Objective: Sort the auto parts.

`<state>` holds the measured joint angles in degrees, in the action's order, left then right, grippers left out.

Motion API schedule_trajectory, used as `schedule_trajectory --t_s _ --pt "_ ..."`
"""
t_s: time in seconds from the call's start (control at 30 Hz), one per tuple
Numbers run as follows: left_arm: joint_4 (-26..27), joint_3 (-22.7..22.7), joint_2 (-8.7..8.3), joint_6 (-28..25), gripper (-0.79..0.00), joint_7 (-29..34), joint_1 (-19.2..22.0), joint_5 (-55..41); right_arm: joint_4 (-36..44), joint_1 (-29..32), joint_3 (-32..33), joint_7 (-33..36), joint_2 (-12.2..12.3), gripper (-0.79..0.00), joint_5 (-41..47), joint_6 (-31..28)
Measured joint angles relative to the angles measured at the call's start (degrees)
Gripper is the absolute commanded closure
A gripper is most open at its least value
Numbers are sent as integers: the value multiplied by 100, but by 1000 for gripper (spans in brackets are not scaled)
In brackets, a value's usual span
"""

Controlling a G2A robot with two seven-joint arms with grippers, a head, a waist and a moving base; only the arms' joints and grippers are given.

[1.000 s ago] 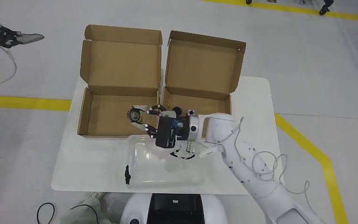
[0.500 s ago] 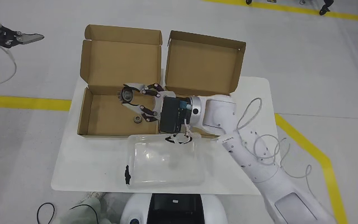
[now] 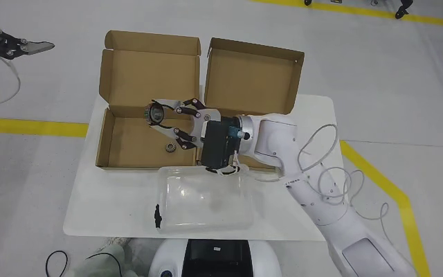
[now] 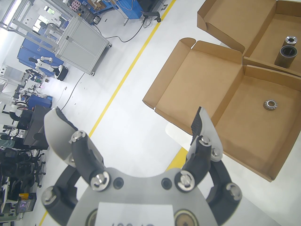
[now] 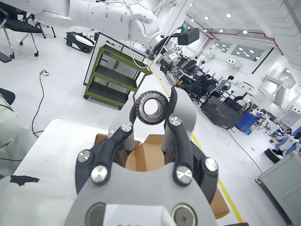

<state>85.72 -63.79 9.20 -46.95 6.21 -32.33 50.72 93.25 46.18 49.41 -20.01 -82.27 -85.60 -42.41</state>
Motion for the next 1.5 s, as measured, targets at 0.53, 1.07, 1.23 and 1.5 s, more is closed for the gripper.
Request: schedule_trajectory --t_s 0.53,1.07,1.23,1.5 --pt "0 0 0 0 -785 0 0 0 -533 19 -295 33 -55 0 -74 114" --pt "0 0 0 0 -785 0 0 0 -2494 -277 -875 655 -387 0 838 331" --pt "0 0 0 0 -785 0 0 0 -3079 -550 -1184 961 -591 0 1054 385" --pt "0 0 0 0 -785 0 0 0 -4046 -1020 -1784 1641 -1063 0 1369 595"
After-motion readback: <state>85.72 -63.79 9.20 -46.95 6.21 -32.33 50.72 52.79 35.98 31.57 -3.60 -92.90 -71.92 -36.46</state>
